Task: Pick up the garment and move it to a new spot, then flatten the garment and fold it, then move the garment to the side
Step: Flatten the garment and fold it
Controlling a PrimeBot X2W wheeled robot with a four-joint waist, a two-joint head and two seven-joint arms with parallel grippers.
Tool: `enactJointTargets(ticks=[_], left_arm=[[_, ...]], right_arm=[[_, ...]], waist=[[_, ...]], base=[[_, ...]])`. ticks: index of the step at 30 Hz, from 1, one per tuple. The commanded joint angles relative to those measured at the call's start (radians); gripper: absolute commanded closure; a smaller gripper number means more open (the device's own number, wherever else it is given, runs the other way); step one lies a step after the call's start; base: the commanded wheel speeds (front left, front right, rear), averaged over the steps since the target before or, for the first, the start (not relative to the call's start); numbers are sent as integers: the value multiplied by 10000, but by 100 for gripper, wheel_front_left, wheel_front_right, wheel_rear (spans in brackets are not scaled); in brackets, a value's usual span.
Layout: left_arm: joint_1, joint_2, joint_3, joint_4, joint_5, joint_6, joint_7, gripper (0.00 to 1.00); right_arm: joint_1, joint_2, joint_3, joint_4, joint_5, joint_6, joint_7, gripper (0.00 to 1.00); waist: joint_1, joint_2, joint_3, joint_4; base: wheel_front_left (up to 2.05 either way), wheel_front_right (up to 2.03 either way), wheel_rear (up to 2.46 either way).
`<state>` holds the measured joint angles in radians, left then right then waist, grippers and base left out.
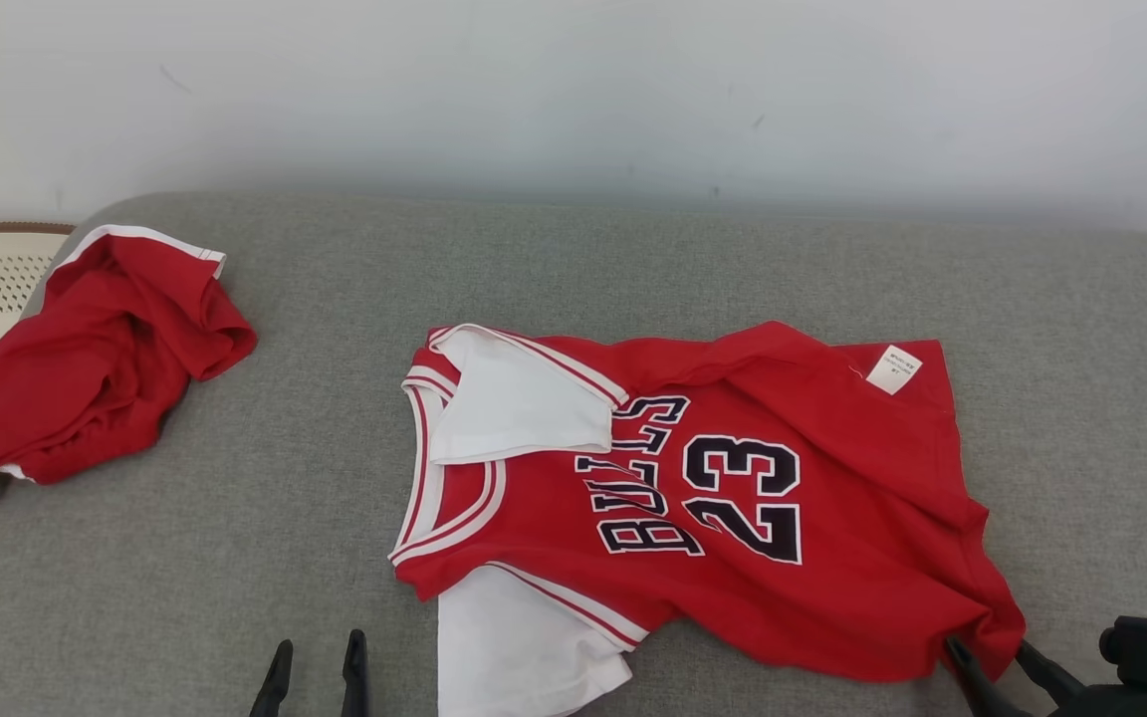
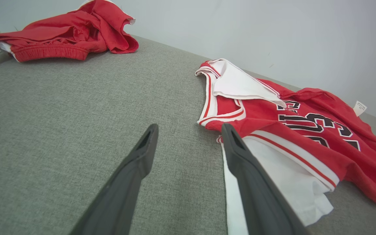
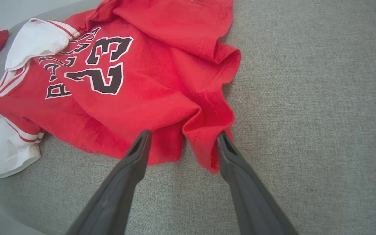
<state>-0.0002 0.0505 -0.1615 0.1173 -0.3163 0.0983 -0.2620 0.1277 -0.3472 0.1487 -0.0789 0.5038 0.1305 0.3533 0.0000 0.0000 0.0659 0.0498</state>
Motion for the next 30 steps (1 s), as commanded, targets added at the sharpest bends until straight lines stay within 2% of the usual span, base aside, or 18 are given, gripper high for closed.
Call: enactJointTargets(ticks=[1,9,16,24,30], left_arm=[[181,1,75,-25,30,-20,-38,0],[226,3,103,-74,-20,59,-38,0],[126,3,203,-165,7,45,-38,0],[80,3,262,-173,66,42,-38,0],[1,1,220,-123,132,-38,-38,0]], right_arm=[[-62,59,-81,69,131,5,-115,0],[309,210,-1037,230,-16,5,-518,0],[517,705,-2054,72,-331,5,-1012,0],[-217,857,-1991,158,-682,5,-1088,0],[-1734,740,-1725,1106,-1107,5,-824,0]], waist=[[0,0,-16,-40],[0,0,-87,-177],[0,0,14,-224],[0,0,85,-212],[0,0,140,-63]], base=[[0,0,0],[0,0,0],[0,0,0],[0,0,0],[0,0,0]])
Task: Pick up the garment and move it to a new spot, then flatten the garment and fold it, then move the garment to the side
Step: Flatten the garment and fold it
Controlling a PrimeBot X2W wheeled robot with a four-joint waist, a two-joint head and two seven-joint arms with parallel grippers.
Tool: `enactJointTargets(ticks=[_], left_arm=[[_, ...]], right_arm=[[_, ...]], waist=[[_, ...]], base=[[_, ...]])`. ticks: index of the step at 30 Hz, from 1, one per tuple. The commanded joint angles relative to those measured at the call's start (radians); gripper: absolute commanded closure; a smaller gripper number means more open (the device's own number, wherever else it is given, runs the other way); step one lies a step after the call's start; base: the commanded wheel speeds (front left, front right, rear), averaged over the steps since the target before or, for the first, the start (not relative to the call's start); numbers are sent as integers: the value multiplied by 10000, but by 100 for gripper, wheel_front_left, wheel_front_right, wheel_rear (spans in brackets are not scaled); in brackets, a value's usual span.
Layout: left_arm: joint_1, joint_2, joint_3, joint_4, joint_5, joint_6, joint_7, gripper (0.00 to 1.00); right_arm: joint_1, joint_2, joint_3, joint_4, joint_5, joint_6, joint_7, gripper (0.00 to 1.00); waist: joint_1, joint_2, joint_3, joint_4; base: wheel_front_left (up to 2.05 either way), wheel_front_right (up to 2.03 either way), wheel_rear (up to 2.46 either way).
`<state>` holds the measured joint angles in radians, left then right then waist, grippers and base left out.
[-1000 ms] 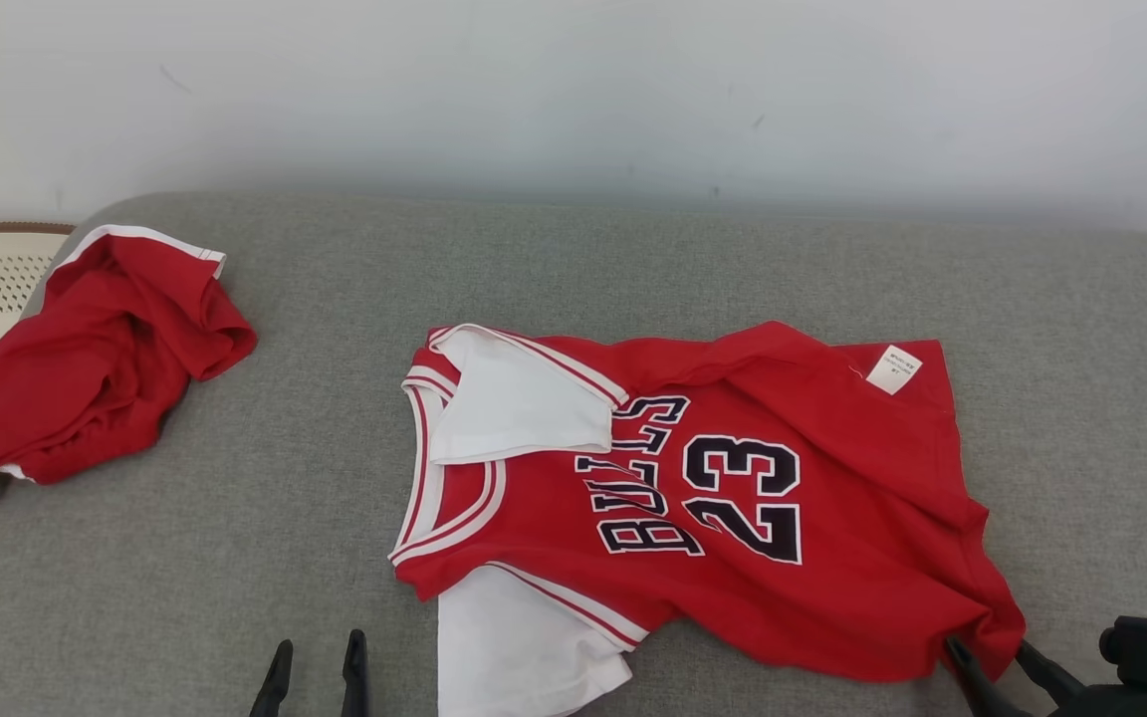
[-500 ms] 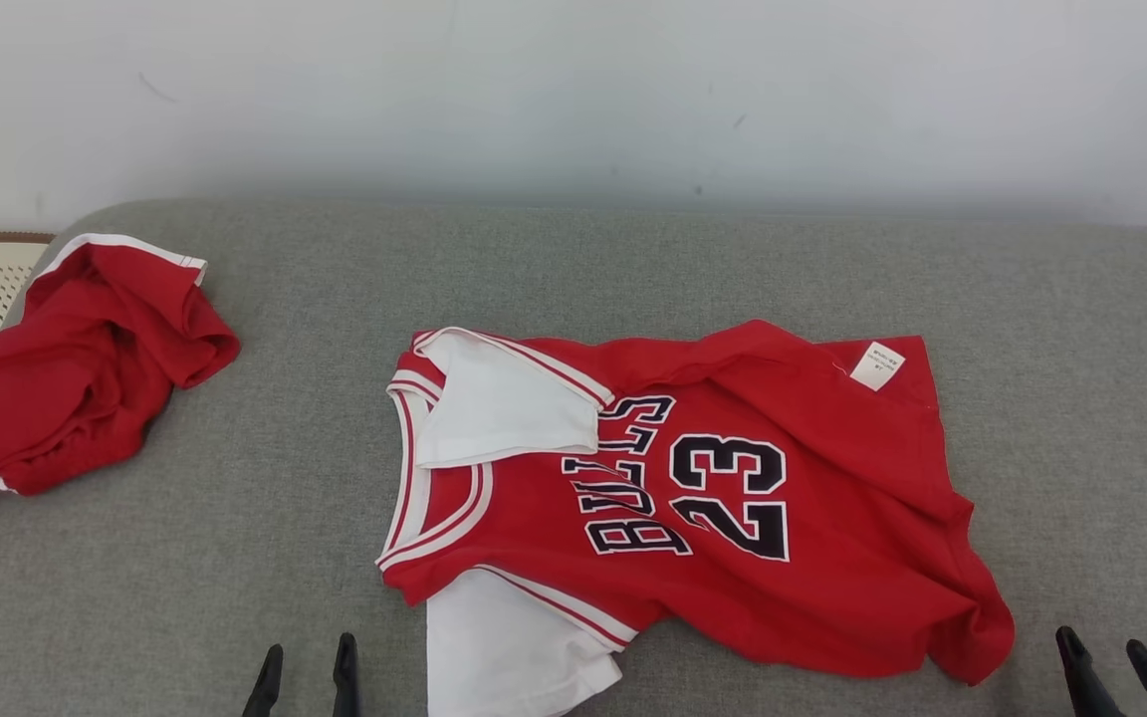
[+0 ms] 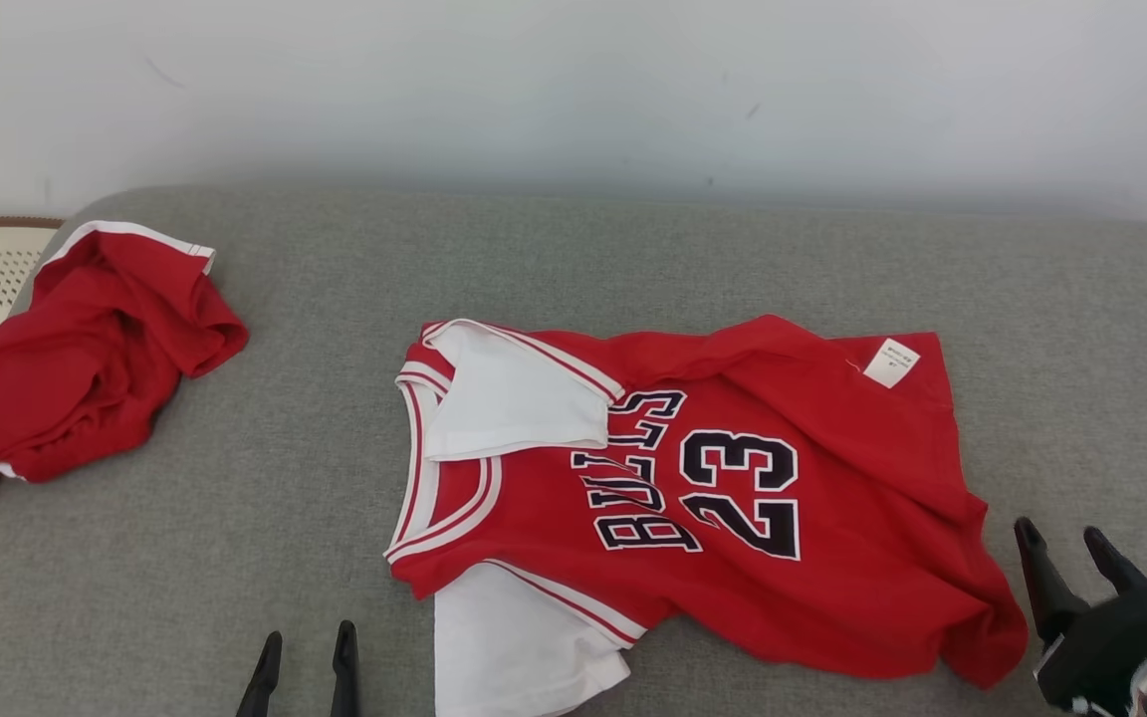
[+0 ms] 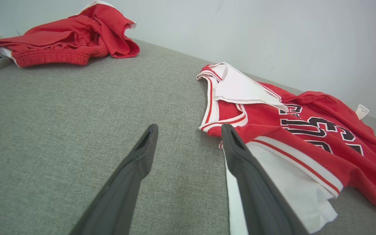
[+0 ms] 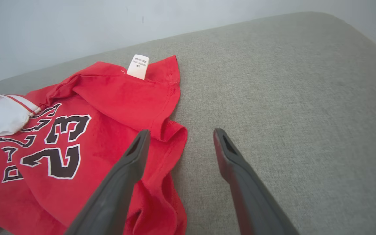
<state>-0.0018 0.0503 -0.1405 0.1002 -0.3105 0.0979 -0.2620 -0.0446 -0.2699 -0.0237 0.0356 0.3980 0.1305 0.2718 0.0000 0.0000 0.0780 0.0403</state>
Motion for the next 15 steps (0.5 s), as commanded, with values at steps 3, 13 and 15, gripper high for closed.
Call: enactJointTargets(ticks=[3,13,15], left_arm=[[-102,3,-49,50,70,-62,-38,0],[-287,6,-226,74,-20,24,-38,0],[-315,2,-258,69,-39,44,-38,0]], right_arm=[[-857,-212,280,754,-288,5,149,0],[-3221,-430,766,4104,-329,5,183,0],[-3570,-504,915,4700,-343,5,127,0]], waist=[[0,0,111,170],[0,0,491,732],[0,0,542,811]], base=[[0,0,0],[0,0,0],[0,0,0]])
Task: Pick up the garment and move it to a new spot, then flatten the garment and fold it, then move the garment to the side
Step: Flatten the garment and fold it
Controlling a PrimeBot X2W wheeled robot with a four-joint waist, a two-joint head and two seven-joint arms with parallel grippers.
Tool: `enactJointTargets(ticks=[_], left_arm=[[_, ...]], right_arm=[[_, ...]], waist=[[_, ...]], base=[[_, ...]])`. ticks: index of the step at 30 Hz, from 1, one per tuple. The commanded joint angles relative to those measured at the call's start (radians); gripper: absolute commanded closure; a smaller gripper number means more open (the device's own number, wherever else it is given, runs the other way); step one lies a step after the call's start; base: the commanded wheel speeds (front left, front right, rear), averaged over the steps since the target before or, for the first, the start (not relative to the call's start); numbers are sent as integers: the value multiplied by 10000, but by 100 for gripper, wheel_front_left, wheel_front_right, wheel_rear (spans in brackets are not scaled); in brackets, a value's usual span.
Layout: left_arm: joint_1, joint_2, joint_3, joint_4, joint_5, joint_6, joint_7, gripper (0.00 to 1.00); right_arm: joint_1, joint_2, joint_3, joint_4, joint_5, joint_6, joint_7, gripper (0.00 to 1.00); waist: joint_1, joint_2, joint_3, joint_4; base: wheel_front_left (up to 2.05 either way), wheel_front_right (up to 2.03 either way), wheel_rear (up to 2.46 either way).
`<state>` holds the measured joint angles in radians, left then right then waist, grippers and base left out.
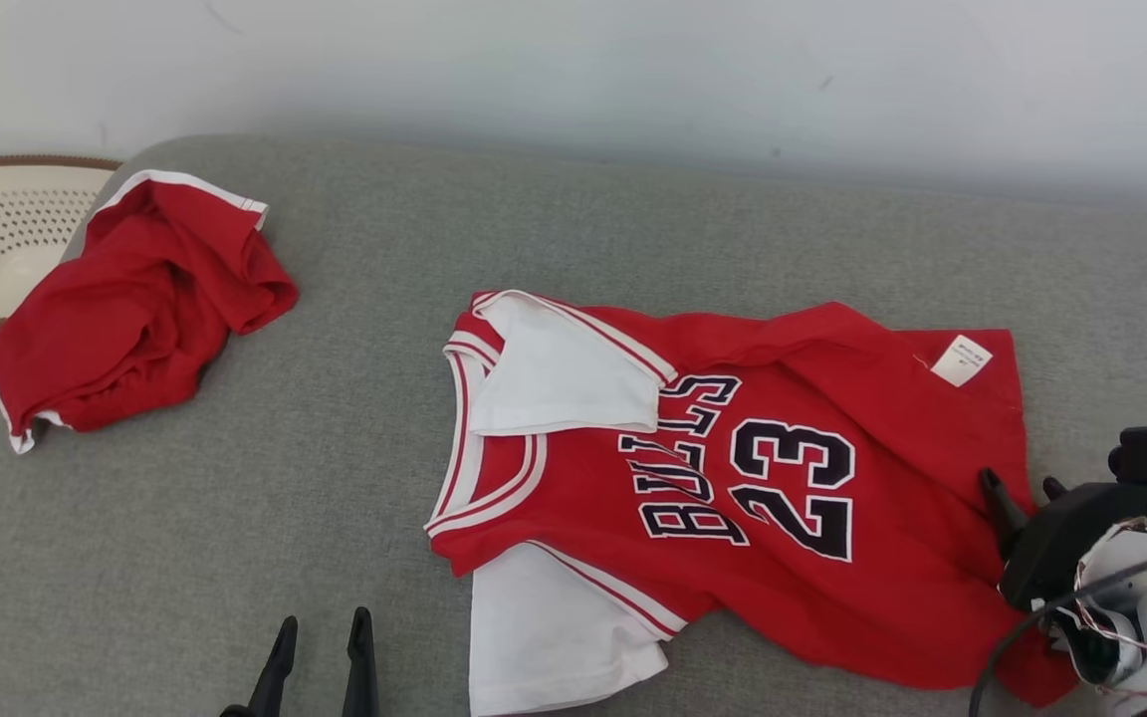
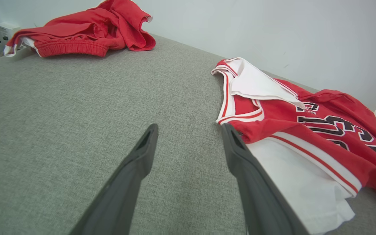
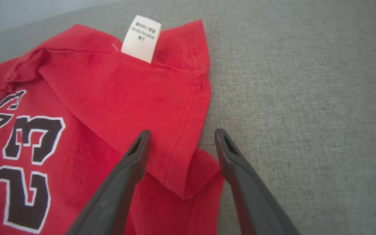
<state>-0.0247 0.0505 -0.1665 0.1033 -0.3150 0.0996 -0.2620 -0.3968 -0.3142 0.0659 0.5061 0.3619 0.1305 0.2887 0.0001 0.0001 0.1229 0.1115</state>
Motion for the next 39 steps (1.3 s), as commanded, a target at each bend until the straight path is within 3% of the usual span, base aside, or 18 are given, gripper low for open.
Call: enactJointTargets(ticks=[1,3,4,5,6,8,15,22,29,30,31,39], left_arm=[[-99,1,-5,35,2,22,-38,0],[-135,4,-21,58,-3,5,-38,0],[-147,3,-19,65,-9,4,-38,0],[-159,1,-22,66,-16,6,-38,0],[-164,1,-18,63,-21,3,-38,0],[-176,1,-39,68,-29,-3,-38,0],[-239,4,-68,108,-52,-13,-38,0],[-403,3,-207,100,-72,-28,-38,0],[-618,3,-454,208,-115,-64,-38,0],[-610,3,-490,227,-119,-61,-38,0],[-605,1,-533,267,-132,-55,-38,0],[-269,3,-378,284,-119,38,-38,0]], right_arm=[[-201,-60,85,304,53,5,-46,0],[-499,-67,201,888,70,5,22,0],[-634,-39,260,1168,117,5,127,9],[-759,-28,352,1398,136,5,188,45],[-877,-42,381,1626,171,5,220,71],[-1082,-53,537,1892,178,5,46,100],[-2004,-228,1027,2141,447,5,-898,100],[-3364,-335,1197,2543,740,5,-955,100],[-4732,-212,1113,4113,698,5,-917,100],[-4829,-281,1177,4278,524,5,-1118,69],[-4875,-282,1244,4474,440,5,-1302,0],[-4403,-307,2103,4724,921,5,-2131,0]], waist=[[-1,-1,117,137],[-1,-1,151,214],[-1,-1,162,237],[-1,-1,173,259],[-1,-1,178,276],[-1,-1,188,312],[-1,-1,248,313],[-1,-1,435,350],[-1,-1,612,551],[-1,-1,603,583],[-1,-1,561,619],[-1,-1,106,333]], base=[[0,0,0],[0,0,0],[0,0,0],[0,0,0],[0,0,0],[0,0,0],[0,0,0],[0,0,0],[0,0,0],[0,0,0],[0,0,0],[0,0,0]])
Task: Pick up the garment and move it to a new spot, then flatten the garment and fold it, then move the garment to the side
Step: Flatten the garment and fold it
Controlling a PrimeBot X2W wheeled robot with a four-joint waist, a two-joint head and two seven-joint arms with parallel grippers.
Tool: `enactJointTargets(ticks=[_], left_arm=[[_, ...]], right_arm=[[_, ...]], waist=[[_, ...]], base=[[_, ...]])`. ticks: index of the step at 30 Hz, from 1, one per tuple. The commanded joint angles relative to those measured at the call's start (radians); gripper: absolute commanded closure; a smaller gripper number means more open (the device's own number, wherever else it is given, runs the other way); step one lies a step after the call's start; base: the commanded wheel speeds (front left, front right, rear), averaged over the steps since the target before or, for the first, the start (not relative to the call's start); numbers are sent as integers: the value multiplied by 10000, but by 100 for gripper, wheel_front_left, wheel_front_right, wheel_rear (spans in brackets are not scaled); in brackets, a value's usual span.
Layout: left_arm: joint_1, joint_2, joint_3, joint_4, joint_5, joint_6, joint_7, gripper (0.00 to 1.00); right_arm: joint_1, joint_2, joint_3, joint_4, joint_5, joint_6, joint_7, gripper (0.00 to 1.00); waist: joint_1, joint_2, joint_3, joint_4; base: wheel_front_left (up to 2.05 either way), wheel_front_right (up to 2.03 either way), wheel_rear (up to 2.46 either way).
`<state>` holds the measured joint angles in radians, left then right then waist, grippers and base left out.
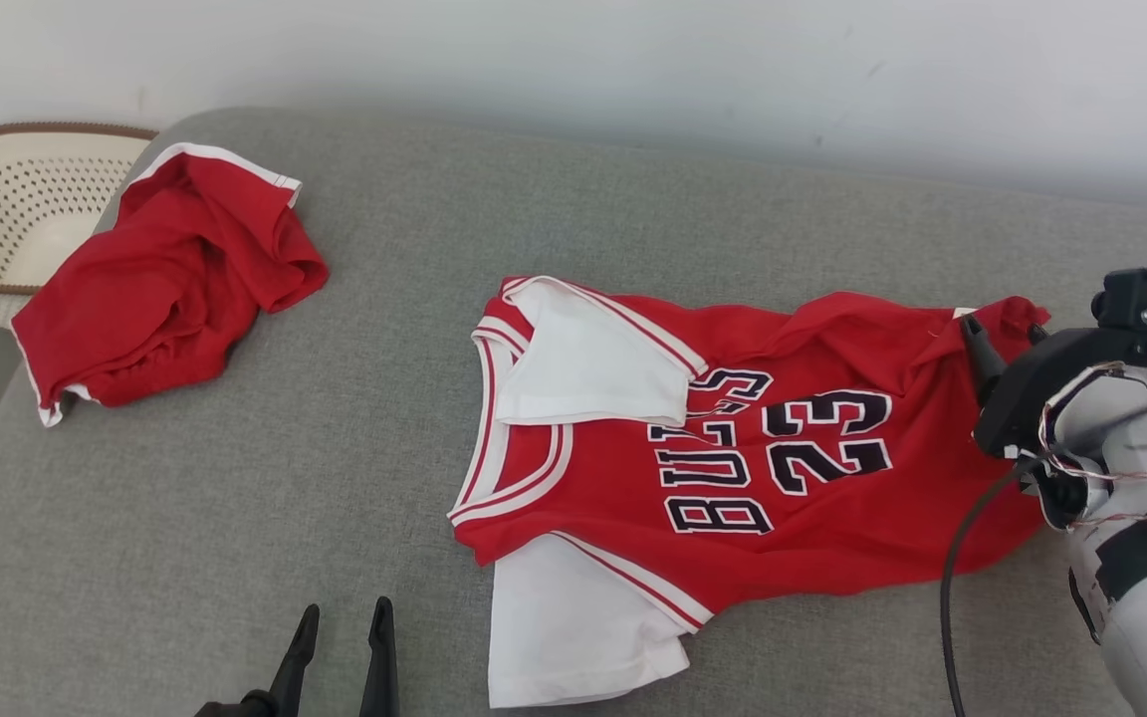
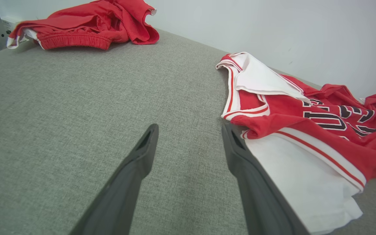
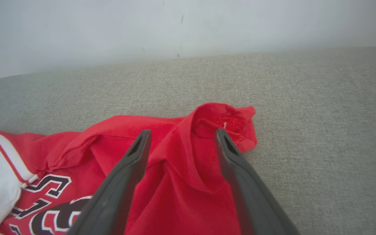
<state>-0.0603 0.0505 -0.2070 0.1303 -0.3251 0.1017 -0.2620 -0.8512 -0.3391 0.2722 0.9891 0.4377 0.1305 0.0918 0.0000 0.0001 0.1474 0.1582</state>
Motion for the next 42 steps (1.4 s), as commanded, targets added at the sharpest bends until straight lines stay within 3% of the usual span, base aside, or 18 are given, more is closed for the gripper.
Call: enactJointTargets(ticks=[1,7,14,19,26,32,40,41,42], left_arm=[[120,3,40,7,-11,13,-38,0],[273,4,204,-72,66,24,-38,0],[521,3,314,-238,114,106,-38,0],[661,1,381,-270,133,79,-38,0],[558,3,411,-286,195,17,-38,0],[445,3,353,-249,218,-20,-38,0],[364,1,289,-202,232,-74,-38,0],[343,3,286,-193,238,-79,-38,0],[322,3,287,-181,247,-82,-38,0]], right_arm=[[245,-140,84,-285,340,5,-341,0],[1435,-689,404,-1659,1274,5,-1295,0],[3584,-1260,383,-3782,2025,5,-1660,0],[5043,-1397,-246,-4982,1668,5,-1429,0],[6164,-1073,-853,-6120,1164,5,-633,0],[6332,-741,-1283,-6409,699,5,2,0],[5353,-780,-1063,-5364,-107,5,372,0],[5198,-804,-986,-5130,-177,5,443,11],[5070,-848,-892,-4884,-235,5,505,70]], waist=[[0,-1,-196,-167],[0,-1,-469,-446],[0,-1,-613,-702],[0,-1,-616,-812],[0,-1,-581,-830],[0,-1,-541,-683],[0,-1,-326,-343],[0,-1,-301,-304],[0,-1,-282,-268]], base=[[0,0,0],[0,0,0],[0,0,0],[0,0,0],[0,0,0],[0,0,0],[0,0,0],[0,0,0],[0,0,0]])
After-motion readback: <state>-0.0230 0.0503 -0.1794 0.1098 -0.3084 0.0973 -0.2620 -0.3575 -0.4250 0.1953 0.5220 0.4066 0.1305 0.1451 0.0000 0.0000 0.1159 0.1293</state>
